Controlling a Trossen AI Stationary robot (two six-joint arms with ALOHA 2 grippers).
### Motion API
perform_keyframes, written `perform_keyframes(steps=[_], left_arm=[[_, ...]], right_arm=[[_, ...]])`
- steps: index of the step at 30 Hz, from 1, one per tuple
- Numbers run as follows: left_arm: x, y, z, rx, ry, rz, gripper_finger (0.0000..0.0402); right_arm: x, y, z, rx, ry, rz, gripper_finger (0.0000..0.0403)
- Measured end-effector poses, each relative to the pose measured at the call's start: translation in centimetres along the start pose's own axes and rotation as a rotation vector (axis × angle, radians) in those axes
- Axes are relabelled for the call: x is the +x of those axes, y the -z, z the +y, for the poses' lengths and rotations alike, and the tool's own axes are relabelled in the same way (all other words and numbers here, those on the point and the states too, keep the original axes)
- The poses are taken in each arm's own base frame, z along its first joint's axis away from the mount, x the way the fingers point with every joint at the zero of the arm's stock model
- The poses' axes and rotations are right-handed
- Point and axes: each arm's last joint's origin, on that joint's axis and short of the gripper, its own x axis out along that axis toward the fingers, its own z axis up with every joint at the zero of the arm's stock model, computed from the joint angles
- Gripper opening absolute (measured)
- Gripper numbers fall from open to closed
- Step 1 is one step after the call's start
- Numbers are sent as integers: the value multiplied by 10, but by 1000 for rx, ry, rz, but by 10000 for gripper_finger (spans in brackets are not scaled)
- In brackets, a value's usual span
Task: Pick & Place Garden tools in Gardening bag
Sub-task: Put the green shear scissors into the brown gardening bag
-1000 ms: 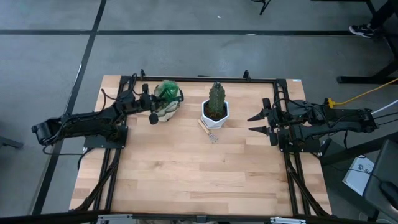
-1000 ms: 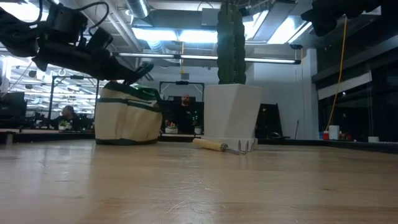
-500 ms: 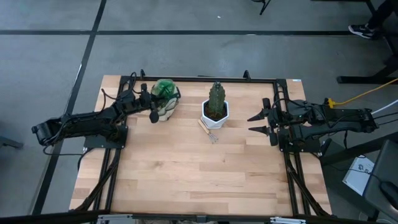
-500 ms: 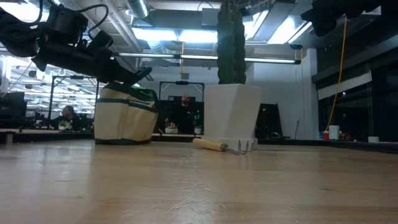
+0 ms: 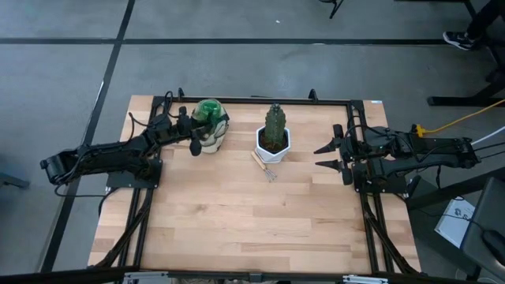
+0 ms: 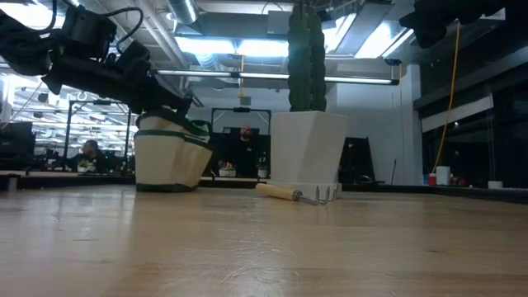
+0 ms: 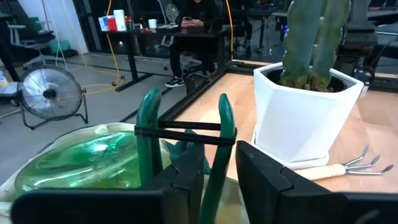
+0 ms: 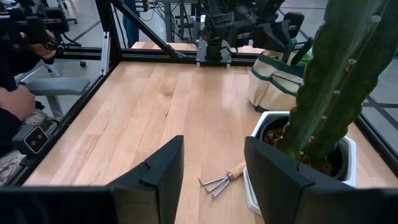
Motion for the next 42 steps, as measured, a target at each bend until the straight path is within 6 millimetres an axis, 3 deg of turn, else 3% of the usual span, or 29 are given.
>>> perform_keyframes(steps=[17,27,42], left_arm=[[8,-31,1,25,42,23,198],[-3,-57,-3,75,115,-101,203],[-6,-60,-34,184,281,-138,201]], right_arm=[[0,0,0,0,0,0,172],[0,0,0,0,0,0,172],[0,0,0,0,0,0,172]])
